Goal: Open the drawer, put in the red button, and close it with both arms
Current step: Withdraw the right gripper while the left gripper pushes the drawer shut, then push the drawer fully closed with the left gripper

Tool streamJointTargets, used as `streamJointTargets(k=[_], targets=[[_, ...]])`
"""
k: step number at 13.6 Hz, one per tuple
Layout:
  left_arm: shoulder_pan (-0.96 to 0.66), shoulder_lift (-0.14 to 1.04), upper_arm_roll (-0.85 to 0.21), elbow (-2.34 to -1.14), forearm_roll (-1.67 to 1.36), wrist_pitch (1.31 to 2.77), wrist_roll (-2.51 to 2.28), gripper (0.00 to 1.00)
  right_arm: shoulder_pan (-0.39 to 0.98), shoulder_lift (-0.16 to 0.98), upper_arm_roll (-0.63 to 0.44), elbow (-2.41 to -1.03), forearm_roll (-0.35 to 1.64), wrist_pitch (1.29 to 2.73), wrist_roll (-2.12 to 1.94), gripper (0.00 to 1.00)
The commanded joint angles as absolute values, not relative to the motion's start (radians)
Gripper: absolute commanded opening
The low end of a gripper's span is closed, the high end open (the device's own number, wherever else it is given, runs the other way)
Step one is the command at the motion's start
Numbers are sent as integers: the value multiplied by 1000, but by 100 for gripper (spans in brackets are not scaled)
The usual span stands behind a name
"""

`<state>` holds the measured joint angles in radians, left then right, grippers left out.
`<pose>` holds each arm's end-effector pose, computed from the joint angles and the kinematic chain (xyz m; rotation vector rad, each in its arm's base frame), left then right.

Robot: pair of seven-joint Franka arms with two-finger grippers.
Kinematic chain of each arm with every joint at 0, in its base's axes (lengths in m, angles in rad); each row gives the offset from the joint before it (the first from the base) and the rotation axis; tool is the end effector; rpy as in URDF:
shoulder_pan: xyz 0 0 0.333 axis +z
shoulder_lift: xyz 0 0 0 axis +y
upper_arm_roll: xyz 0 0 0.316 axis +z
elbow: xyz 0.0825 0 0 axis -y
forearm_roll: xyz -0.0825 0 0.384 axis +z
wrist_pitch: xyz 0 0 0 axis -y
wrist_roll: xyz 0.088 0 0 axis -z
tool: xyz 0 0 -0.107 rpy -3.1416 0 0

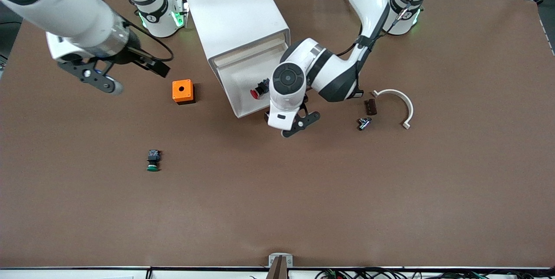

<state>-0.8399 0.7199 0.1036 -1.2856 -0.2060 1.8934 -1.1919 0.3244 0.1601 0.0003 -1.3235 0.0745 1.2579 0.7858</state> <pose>0.5183 -0.5137 0.3155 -3.0119 -0.7847 0.2523 0.5362 0.1906 0.6238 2.9886 -0.6780 -0.3545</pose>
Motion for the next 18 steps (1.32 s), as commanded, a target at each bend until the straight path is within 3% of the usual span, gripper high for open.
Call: streamJointTargets(k=[1, 7, 14, 18], targets=[[-857, 730, 94, -1292, -184, 1922, -1172, 100, 209, 82, 18, -1429, 67, 1266, 573, 100], [-877, 736, 37, -1295, -198, 1921, -1161, 100, 40, -9, 17, -1551, 55, 1307, 273, 100], [-882, 733, -87, -1299, -213, 1921, -1181, 100, 17, -190, 17, -1782, -6, 1506, 131, 100], [-908, 733, -113, -1299, -215, 1913, -1195, 100, 5, -192, 17, -1778, -6, 1562, 75, 100]])
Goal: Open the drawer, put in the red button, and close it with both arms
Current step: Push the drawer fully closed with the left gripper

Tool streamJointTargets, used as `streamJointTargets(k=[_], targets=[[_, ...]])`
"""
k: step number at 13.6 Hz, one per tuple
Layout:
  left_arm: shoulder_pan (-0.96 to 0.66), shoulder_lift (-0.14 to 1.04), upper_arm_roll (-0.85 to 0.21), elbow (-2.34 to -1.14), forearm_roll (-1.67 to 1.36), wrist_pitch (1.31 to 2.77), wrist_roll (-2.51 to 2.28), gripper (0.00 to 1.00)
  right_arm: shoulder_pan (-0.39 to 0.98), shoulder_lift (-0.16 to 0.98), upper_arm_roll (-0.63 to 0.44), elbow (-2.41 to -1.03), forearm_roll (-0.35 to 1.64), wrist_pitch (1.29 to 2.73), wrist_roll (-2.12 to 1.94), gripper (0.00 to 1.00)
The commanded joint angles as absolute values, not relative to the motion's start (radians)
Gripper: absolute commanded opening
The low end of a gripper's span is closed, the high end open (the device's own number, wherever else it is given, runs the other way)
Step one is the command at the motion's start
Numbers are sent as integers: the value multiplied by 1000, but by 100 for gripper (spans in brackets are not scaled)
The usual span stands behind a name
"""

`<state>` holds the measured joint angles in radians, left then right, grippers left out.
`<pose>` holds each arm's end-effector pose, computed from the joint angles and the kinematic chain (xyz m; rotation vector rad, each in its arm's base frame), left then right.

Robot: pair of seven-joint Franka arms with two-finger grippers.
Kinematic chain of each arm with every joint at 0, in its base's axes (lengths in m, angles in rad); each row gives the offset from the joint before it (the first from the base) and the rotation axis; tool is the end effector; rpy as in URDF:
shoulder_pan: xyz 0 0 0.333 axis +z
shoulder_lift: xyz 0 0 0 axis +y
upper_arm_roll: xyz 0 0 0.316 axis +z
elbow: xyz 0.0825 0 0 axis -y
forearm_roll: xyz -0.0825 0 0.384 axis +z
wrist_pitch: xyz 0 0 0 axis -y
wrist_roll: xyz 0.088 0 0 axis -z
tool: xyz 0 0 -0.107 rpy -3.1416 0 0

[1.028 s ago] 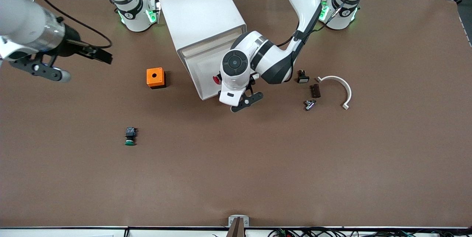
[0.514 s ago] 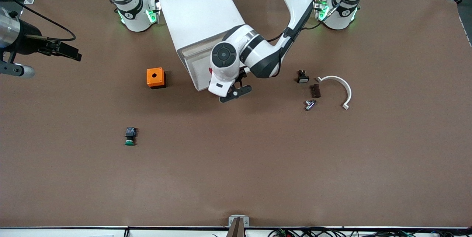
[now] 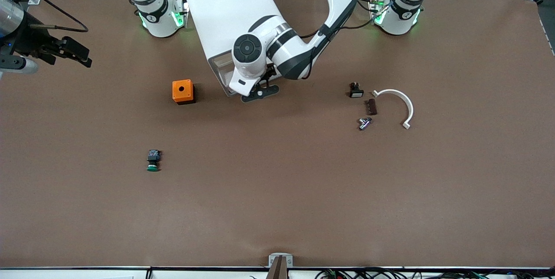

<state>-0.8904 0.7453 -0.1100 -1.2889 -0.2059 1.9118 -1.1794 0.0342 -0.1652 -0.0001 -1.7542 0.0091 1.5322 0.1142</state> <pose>0.3979 -0.6127 0.2992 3.0594 0.4382 -0.4518 0.4963 0.0179 0.6219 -3.1329 0.1254 0.0899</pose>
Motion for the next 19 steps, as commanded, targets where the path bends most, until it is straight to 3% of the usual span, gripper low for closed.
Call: streamJointTargets(k=[1, 10, 19], targets=[[-910, 733, -114, -1299, -215, 1913, -1212, 100, 2, -190, 15, -1758, -5, 1560, 65, 100], [-901, 723, -107, -1296, -212, 1902, -1220, 100, -26, -158, 17, -1634, 9, 1499, 46, 100], [-491, 488, -74, -1290, 61, 1691, -1113, 100, -35, -158, 17, -1621, 9, 1485, 44, 100]])
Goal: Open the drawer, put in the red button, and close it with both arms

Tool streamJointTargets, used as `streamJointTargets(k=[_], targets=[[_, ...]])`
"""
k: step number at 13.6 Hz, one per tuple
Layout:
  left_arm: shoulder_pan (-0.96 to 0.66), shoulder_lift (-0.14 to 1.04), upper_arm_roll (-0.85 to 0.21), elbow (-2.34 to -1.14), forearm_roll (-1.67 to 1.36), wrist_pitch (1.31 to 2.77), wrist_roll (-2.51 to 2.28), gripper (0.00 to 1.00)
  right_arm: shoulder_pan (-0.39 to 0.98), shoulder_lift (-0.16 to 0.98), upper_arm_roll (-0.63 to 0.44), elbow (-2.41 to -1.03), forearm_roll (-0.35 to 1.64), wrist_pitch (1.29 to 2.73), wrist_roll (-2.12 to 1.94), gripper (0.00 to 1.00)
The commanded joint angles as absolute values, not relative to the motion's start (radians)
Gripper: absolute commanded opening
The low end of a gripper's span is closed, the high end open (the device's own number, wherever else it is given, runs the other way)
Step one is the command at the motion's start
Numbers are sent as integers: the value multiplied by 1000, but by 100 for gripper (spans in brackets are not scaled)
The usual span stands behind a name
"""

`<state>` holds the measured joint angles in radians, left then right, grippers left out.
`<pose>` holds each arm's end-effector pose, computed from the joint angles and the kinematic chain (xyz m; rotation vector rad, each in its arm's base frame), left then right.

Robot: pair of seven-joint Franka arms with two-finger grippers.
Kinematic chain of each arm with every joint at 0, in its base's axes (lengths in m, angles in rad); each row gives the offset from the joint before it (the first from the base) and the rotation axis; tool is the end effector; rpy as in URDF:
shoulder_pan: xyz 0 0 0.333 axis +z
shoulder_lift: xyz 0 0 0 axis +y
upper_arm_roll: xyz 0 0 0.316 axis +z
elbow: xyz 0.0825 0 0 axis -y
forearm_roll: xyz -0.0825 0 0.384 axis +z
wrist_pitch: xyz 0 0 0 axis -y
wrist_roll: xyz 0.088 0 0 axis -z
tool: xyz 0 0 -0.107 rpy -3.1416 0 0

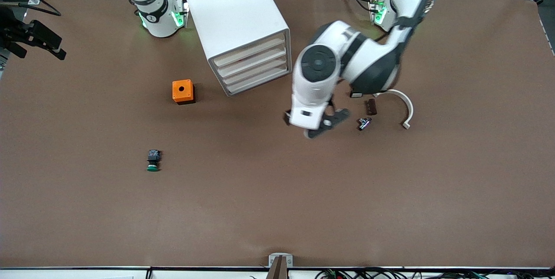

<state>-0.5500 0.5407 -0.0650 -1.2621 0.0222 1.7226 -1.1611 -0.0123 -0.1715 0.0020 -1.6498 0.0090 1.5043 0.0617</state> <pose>0.5829 -0.3968 0.4403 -2.9705 -0.8378 0.0914 0.4928 -0.0040 0.6714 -3.1301 0.1116 -0.0404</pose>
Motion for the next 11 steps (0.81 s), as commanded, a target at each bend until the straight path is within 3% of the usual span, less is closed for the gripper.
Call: streamJointTargets(k=[1, 11], targets=[[-454, 467, -72, -1292, 61, 1669, -1051, 100, -35, -158, 17, -1621, 9, 1482, 44, 100], [-94, 232, -81, -1296, 54, 1434, -683, 100, -40, -156, 17, -1621, 6, 1483, 43, 100]])
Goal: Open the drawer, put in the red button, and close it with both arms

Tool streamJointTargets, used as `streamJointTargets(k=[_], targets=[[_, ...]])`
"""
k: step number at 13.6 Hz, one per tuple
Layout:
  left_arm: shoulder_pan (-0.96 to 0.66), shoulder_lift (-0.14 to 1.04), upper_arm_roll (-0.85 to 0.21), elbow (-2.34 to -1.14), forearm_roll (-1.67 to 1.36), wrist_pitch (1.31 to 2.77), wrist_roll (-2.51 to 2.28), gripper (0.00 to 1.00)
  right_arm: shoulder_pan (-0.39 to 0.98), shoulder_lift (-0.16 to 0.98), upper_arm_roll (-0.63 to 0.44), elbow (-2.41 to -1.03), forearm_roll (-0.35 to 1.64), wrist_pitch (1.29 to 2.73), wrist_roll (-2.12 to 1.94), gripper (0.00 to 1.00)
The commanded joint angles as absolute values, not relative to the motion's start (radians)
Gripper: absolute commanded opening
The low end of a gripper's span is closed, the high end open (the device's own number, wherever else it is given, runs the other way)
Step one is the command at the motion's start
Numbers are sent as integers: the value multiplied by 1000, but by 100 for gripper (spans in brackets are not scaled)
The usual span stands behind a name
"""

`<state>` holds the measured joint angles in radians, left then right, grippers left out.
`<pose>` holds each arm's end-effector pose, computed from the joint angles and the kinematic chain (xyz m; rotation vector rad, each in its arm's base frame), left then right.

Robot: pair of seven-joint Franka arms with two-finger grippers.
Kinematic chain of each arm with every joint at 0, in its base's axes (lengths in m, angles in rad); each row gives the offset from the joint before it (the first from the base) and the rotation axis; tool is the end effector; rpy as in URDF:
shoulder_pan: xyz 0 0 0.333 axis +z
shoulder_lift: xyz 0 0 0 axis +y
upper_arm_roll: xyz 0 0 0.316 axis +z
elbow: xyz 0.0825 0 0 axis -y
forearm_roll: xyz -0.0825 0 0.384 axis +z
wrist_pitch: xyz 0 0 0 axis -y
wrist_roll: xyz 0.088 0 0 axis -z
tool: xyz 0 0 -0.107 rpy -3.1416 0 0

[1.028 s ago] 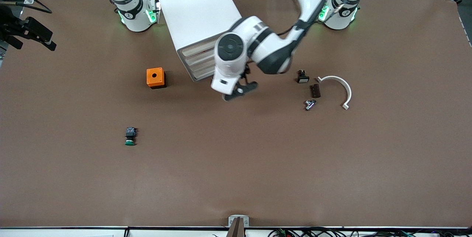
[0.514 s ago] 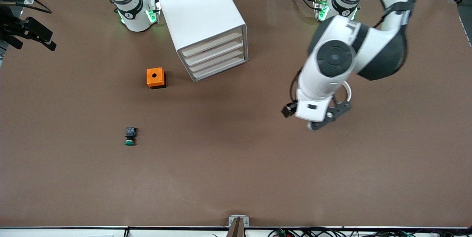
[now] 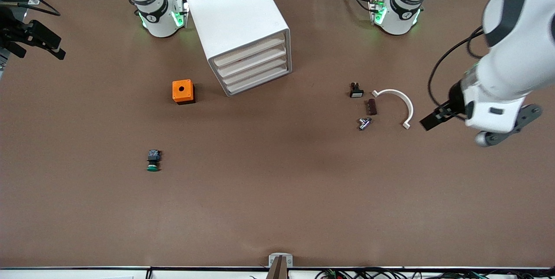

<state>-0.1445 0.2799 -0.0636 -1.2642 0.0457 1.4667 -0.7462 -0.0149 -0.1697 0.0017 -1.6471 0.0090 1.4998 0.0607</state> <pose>0.6164 -0.1185 0.5935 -2.9675 -0.8259 0.0855 0.4929 -0.0054 0.6713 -3.1301 0.1146 -0.0347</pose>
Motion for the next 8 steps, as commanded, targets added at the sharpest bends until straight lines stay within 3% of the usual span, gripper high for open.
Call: streamJointTargets(k=[1, 4, 8], targets=[[-72, 218, -80, -1296, 49, 1419, -628, 100, -40, -156, 17, -1621, 6, 1483, 43, 100], [7, 170, -80, -1319, 38, 1394, -400, 100, -40, -156, 17, -1621, 6, 1483, 43, 100], [90, -35, -78, -1576, 5, 1495, -236, 100, -40, -158, 17, -1621, 5, 1485, 43, 100]])
